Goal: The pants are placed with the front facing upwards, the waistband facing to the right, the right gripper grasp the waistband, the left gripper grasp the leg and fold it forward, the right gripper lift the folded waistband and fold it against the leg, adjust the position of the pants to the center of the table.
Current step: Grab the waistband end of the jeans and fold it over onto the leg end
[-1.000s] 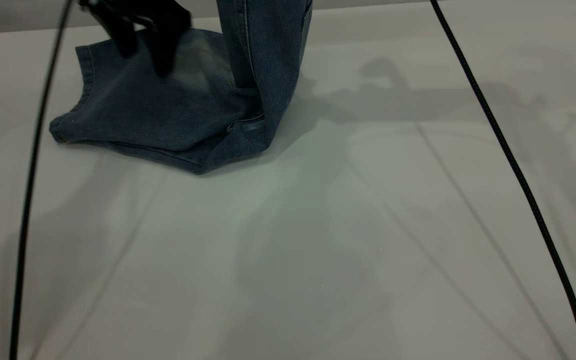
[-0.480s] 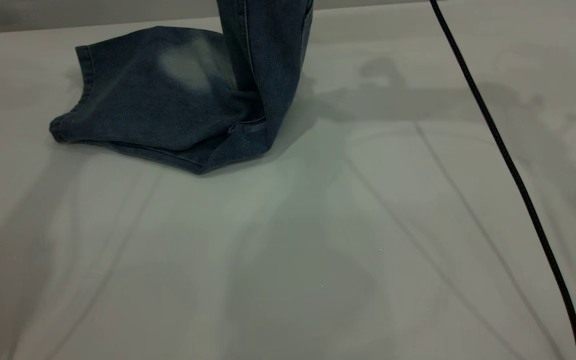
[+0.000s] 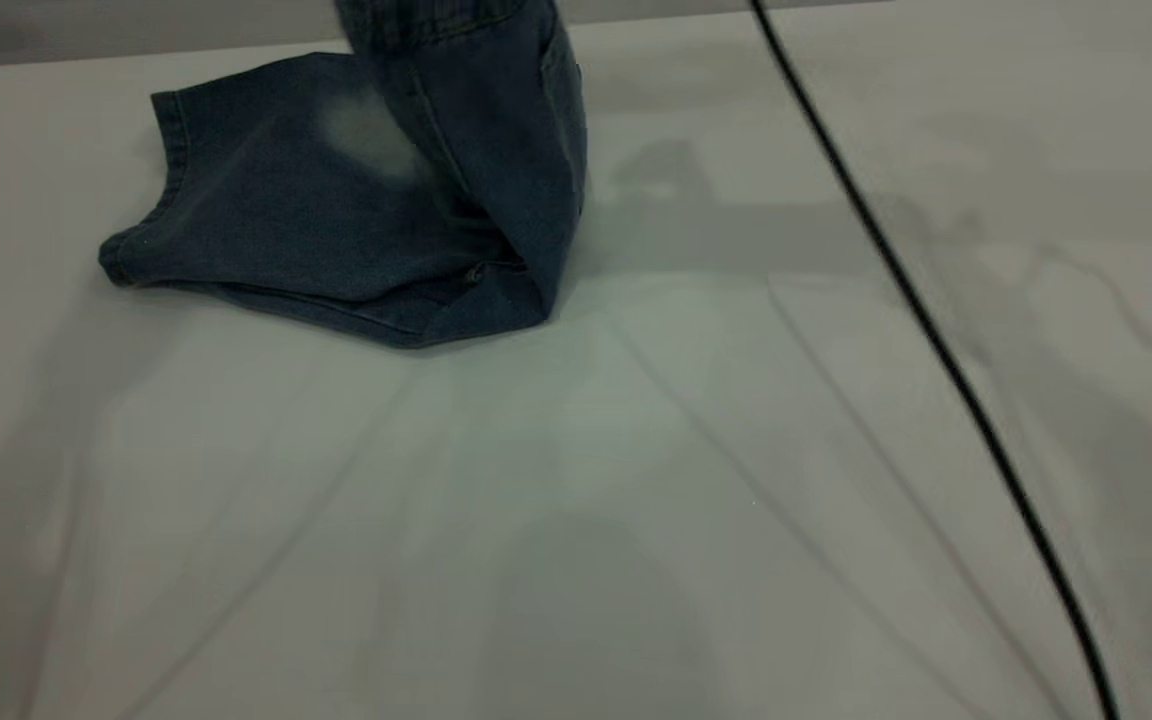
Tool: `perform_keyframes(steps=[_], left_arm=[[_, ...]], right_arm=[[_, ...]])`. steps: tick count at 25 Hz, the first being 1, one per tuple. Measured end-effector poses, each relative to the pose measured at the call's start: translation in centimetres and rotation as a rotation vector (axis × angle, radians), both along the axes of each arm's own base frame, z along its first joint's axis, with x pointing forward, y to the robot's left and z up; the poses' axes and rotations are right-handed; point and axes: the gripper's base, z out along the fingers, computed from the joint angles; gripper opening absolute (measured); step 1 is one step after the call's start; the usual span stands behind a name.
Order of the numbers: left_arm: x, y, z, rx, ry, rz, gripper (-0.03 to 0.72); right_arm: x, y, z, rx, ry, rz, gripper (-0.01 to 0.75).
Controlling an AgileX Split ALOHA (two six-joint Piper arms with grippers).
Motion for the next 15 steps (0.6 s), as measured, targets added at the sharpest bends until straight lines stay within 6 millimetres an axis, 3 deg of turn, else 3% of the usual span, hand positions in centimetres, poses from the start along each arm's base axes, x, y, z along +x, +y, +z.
perform_keyframes(steps=[9, 15], left_arm=[[-0.5, -0.7, 0.8, -0.077, -0.008, -0.037, 0.517], [-0.5, -0.7, 0.8, -0.077, -0.01, -0.038, 0.517]], right_arm=[[-0.6, 3.7, -3.9, 0.001, 0.025, -0.06, 0.048], [-1.1, 5.0, -6.8, -0.075, 0.007, -0.066, 0.048]])
